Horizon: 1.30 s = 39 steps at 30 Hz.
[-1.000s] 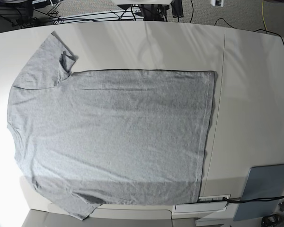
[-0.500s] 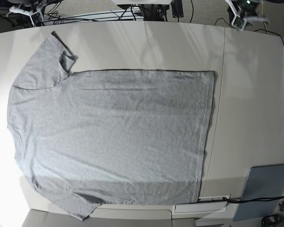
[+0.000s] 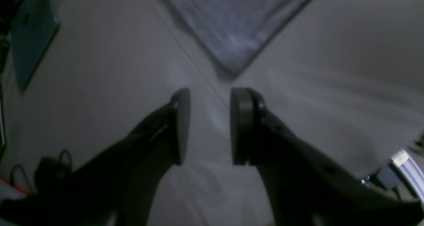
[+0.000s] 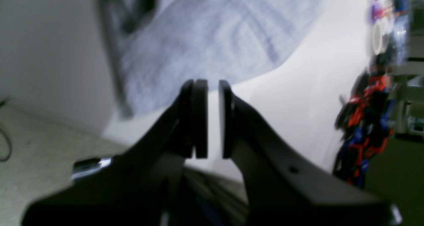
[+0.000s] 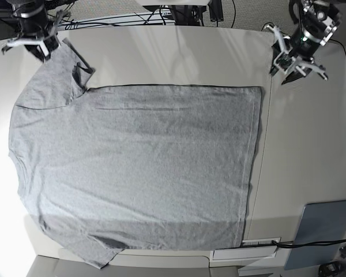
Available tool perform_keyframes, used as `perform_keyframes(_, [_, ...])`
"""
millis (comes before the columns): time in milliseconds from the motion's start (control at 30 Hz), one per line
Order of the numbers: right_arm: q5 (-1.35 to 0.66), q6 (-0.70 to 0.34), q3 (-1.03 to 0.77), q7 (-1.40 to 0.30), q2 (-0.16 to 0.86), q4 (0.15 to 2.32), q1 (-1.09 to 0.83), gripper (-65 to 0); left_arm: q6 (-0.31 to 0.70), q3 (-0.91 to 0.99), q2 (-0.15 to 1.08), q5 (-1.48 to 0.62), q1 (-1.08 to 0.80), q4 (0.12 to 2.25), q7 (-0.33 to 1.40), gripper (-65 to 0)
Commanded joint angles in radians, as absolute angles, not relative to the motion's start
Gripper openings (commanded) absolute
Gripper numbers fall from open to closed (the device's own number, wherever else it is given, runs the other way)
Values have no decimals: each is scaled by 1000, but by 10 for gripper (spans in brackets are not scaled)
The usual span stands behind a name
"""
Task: Fold the T-shirt properly
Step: 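Move both grippers down to the shirt's shoulder edge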
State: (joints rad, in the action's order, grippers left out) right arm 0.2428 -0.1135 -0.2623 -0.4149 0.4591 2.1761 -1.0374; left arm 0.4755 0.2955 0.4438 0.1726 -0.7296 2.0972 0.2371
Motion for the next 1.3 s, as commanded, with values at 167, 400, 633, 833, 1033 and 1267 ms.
perform_keyframes(167, [255,-121,-270,-485,485,2191,-972,-508,390,78,453,318,-665,2077,218,-434])
perform_keyframes(400, [255,-162,-270,-512,594,2191,-966,-380,346,-52,451,377,-548,1919,222,-413])
perform_keyframes(633, [255,-161,-270,-540,602,2191,-961,-380,278,-126,452,451,-443,1803,263,-413])
perform_keyframes(833, [255,-161,-270,-551,604,2191,-961,-380,289,-164,452,453,-351,1692,271,-413])
perform_keyframes(1033, [255,-161,-270,-551,651,2191,-961,-380,289,-175,454,454,-313,1621,274,-413])
perform_keyframes(1267, [254,-171,-270,-550,663,2191,-961,-380,340,-175,499,495,-313,1594,270,-413])
